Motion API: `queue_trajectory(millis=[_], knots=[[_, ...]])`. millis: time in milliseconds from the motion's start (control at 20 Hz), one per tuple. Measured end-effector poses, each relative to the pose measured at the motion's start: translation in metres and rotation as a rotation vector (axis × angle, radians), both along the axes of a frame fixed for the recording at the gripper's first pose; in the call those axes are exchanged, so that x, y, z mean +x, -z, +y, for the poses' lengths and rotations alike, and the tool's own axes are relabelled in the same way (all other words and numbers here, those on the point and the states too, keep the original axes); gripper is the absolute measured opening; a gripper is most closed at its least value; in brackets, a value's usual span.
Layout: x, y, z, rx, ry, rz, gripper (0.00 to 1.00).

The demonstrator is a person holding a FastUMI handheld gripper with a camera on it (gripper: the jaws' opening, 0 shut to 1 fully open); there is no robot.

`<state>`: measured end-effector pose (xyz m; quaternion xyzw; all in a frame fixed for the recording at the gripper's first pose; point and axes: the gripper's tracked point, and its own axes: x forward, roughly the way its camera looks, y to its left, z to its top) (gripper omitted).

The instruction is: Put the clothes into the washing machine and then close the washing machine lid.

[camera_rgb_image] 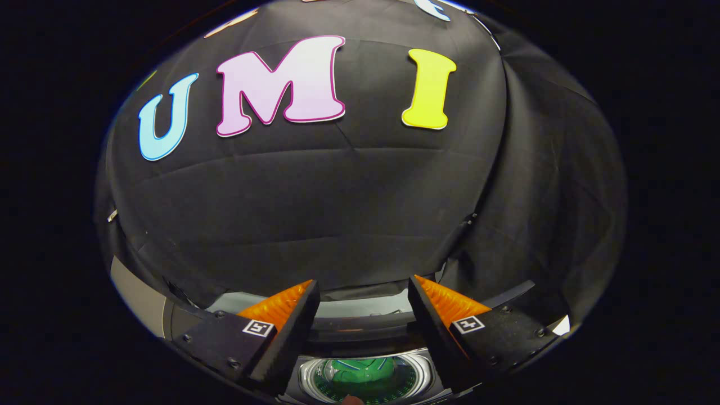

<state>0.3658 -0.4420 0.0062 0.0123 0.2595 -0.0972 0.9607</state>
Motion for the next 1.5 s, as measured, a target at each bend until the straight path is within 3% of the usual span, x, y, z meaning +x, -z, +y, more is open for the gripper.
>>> queue_trajectory(millis=[850, 1200, 1500], knots=[[-0.068, 0.006, 0.008, 0.018, 0.014, -0.027, 1.00], [-0.099, 0.053, 0.020, 0.149, 0.036, 0.085, 1.00], [-0.121, 0.079, 0.018, 0.124, 0.033, 0.147, 1.00]])
